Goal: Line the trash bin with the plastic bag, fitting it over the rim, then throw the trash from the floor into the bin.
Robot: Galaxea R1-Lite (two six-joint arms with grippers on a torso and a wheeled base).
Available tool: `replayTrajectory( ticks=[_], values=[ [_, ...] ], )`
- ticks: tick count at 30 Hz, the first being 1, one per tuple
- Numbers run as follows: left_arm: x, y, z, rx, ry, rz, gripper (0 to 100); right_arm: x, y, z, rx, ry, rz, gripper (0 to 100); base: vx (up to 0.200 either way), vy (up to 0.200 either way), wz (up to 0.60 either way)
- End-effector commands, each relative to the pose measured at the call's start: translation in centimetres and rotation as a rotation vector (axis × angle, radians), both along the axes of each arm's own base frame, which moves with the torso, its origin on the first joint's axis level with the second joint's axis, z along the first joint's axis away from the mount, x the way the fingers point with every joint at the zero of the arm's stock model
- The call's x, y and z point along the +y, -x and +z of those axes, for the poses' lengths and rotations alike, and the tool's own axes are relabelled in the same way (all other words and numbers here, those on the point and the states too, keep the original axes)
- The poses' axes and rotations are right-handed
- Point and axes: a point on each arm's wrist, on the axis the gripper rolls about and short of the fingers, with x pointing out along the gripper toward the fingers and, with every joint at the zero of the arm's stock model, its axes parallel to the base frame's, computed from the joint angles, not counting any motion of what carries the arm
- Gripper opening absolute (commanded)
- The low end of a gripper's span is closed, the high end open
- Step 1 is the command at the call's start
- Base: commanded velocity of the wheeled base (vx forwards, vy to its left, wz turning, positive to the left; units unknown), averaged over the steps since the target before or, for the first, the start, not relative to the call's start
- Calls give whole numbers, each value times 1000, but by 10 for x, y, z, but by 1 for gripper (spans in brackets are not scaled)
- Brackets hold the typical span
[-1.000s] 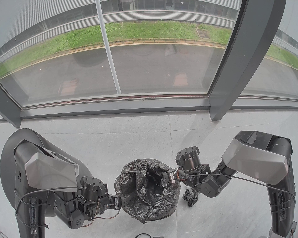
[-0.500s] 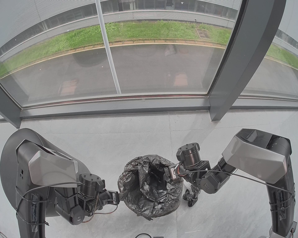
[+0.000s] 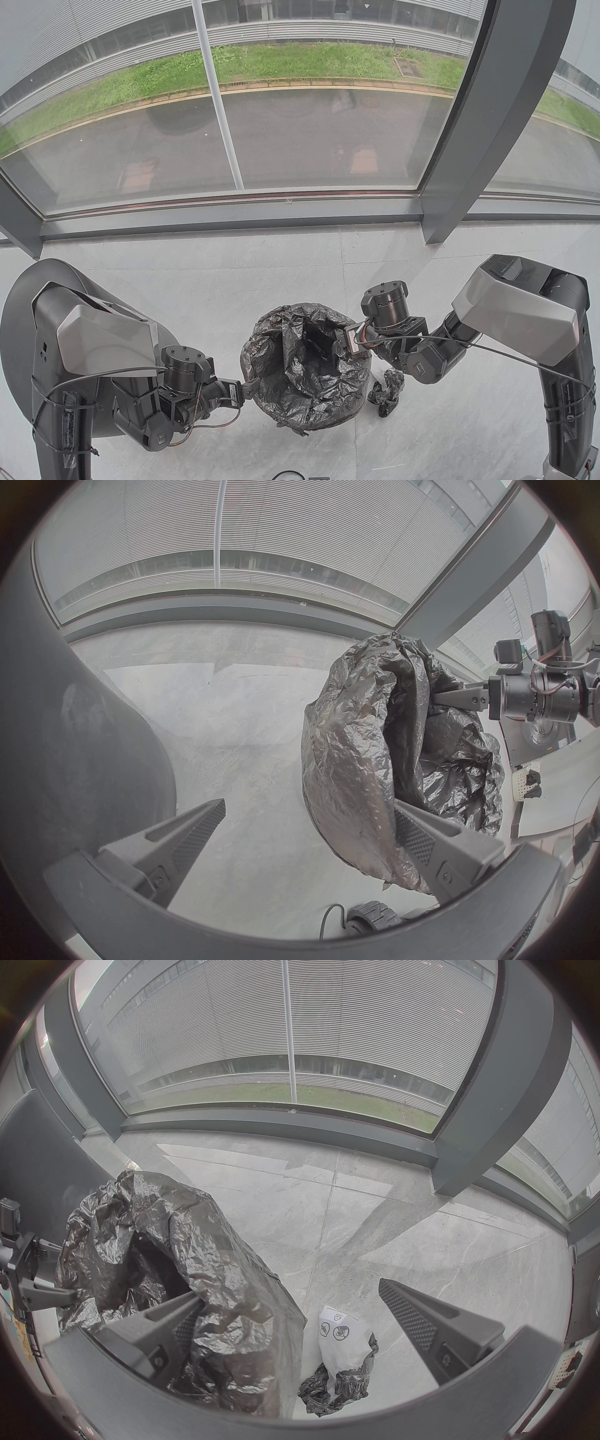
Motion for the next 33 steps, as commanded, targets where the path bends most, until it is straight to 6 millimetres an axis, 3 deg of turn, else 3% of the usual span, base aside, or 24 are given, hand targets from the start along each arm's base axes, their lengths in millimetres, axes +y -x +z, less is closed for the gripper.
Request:
replayTrajectory(
  ticks=[1, 12, 21, 28, 33],
  values=[
    [-2, 0, 2, -12, 8, -2, 100, -1, -1, -2, 2, 0, -4, 100, 0, 0, 0],
    [-11, 2, 16, -73, 49, -26, 100, -3, -5, 1, -6, -14, -5, 100, 0, 0, 0],
    [-17, 10, 48, -135, 105, -46, 100, 1, -1, 11, -18, -29, 12, 100, 0, 0, 0],
    [-19, 14, 51, -138, 108, -54, 100, 10, 5, 17, -30, -34, 38, 100, 0, 0, 0],
    [-17, 14, 55, -148, 123, -43, 100, 13, 11, 36, -57, -50, 50, 100, 0, 0, 0]
  ],
)
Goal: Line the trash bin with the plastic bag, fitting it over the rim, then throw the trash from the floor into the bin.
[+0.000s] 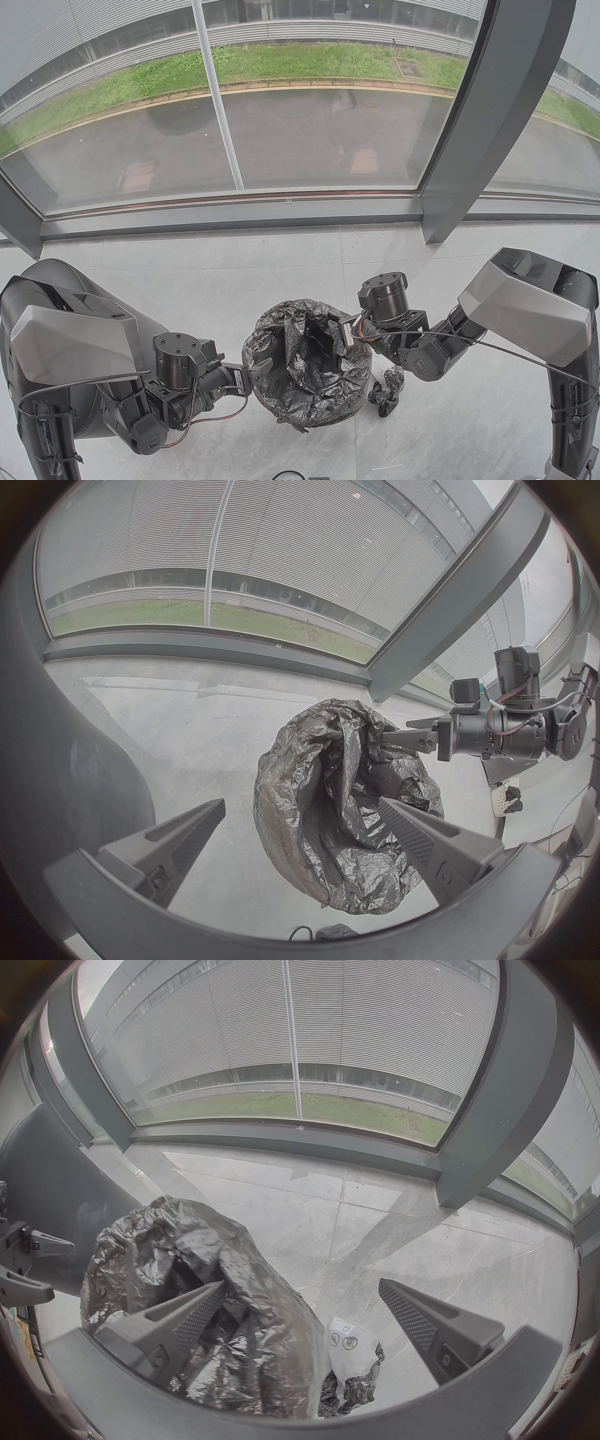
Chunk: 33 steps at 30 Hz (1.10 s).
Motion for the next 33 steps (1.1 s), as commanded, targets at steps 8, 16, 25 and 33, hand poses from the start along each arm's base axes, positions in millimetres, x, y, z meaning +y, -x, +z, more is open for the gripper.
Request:
replayTrajectory(
  ticks=[8, 16, 25, 33],
  values=[
    [4, 1, 12, -25, 24, 14, 100, 27, 16, 31, -61, 1, 90, 100, 0, 0, 0],
    [8, -1, 10, -17, 28, 34, 100, 46, 9, 17, -63, 21, 119, 100, 0, 0, 0],
    [9, -3, 5, -6, 22, 39, 100, 57, 4, 6, -73, 60, 149, 100, 0, 0, 0],
    [8, -4, 1, 1, 19, 37, 100, 64, 10, 9, -84, 68, 170, 100, 0, 0, 0]
  ],
)
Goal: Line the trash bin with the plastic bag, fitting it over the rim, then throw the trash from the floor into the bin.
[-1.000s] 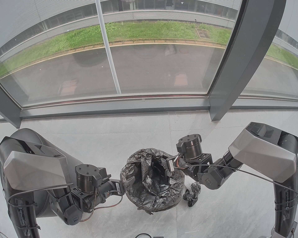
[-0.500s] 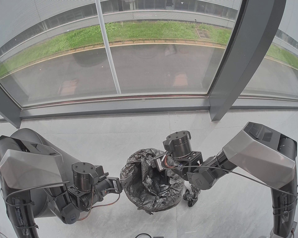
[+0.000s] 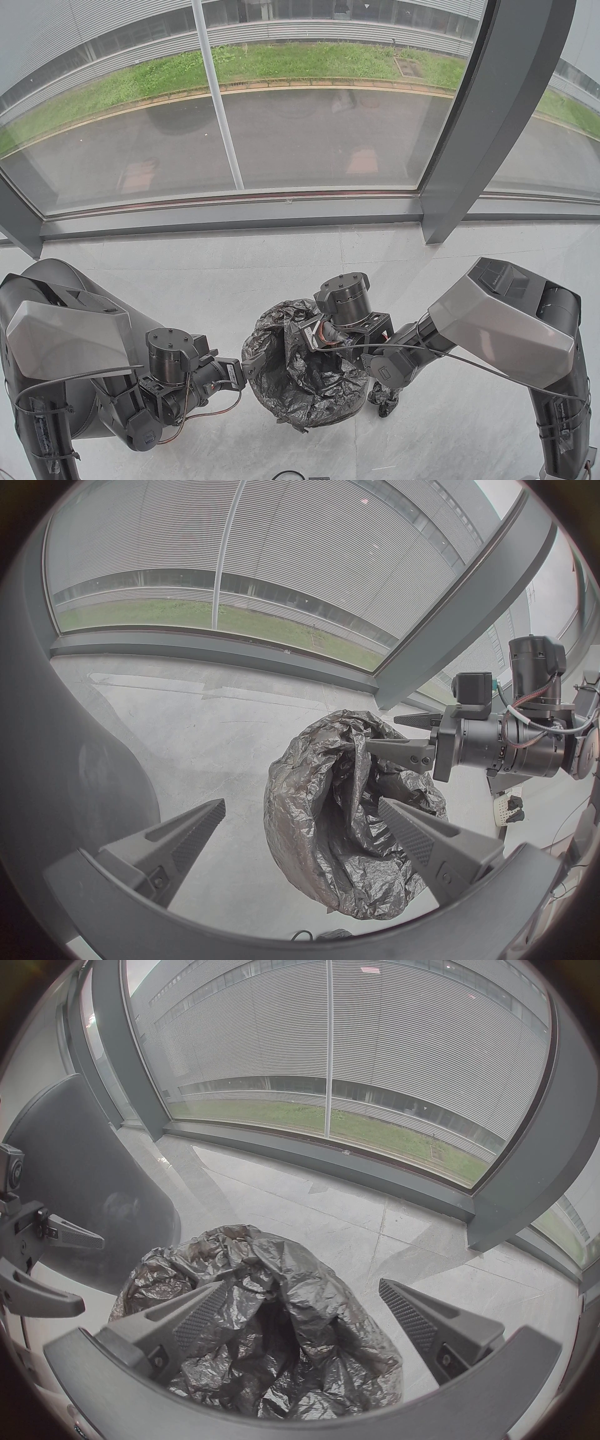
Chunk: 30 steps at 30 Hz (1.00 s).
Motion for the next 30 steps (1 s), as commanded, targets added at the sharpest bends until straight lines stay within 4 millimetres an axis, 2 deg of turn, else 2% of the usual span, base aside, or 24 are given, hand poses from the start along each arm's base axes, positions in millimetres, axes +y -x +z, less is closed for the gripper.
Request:
replayTrajectory(
  ticks=[1, 8, 13, 17, 21, 25, 30],
  values=[
    [0, 0, -3, 8, -4, 0, 100, 5, 5, 1, -1, 0, 15, 100, 0, 0, 0],
    [0, 0, -4, 12, -4, 4, 100, 21, 28, 11, 36, -26, 42, 100, 0, 0, 0],
    [1, 1, -4, 17, -1, 6, 100, 39, 37, 16, 68, -148, -131, 100, 0, 0, 0],
    [1, 1, -4, 16, 2, 7, 100, 40, 40, 19, 140, -209, -234, 100, 0, 0, 0],
    [0, 0, -3, 14, 3, 7, 100, 40, 40, 23, 209, -255, -304, 100, 0, 0, 0],
    [0, 0, -3, 14, 5, 8, 100, 39, 37, 19, 226, -265, -326, 100, 0, 0, 0],
    [0, 0, -4, 17, 4, 9, 100, 43, 23, 17, 210, -286, -338, 100, 0, 0, 0]
  ],
)
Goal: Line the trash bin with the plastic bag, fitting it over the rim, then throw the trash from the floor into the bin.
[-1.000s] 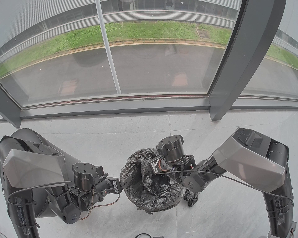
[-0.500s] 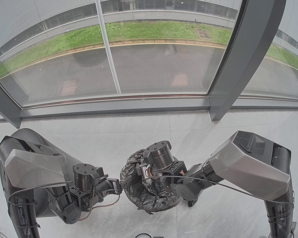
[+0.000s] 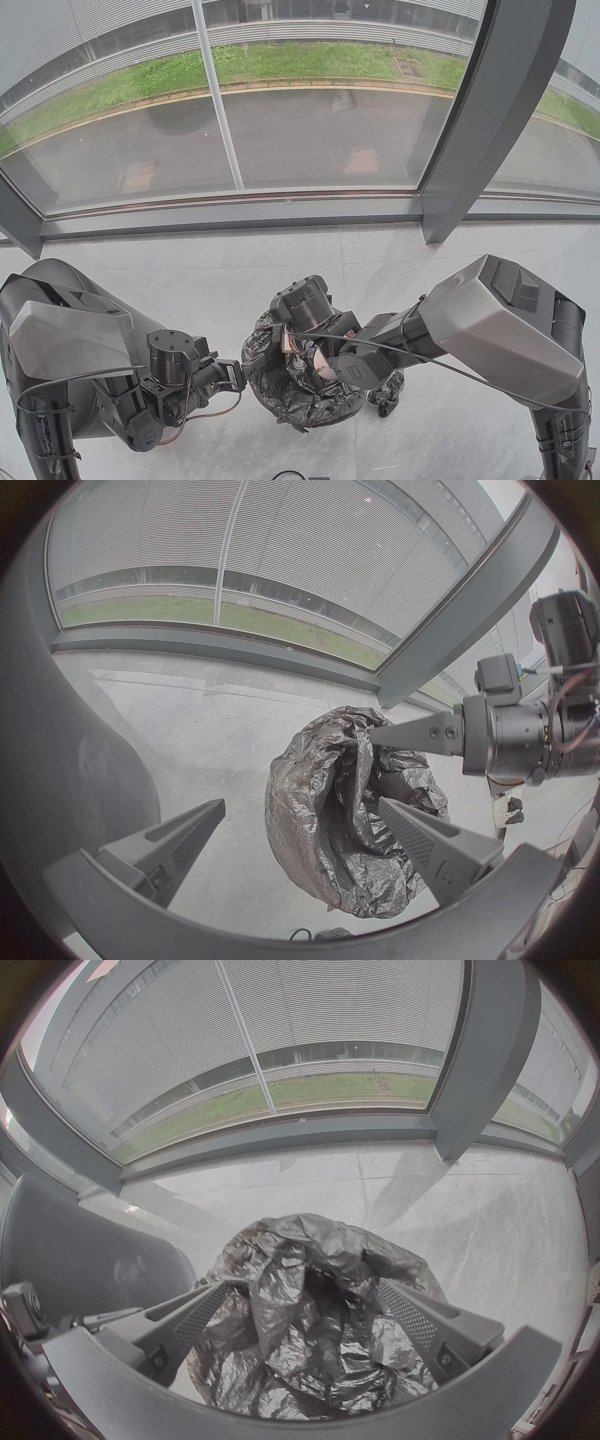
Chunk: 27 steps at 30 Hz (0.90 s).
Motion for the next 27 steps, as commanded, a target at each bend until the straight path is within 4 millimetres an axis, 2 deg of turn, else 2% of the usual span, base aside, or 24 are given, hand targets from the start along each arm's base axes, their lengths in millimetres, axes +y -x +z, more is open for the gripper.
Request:
replayTrajectory(
  ticks=[1, 19, 27],
  values=[
    [0, 0, -1, 1, 0, 1, 100, 3, -13, -3, -13, -11, -14, 100, 0, 0, 0],
    [0, 0, -3, 11, 2, 3, 100, 2, -15, -14, -2, 11, -33, 100, 0, 0, 0],
    [0, -1, -4, 11, 2, 3, 100, -2, -24, -32, 17, 32, -52, 100, 0, 0, 0]
  ],
)
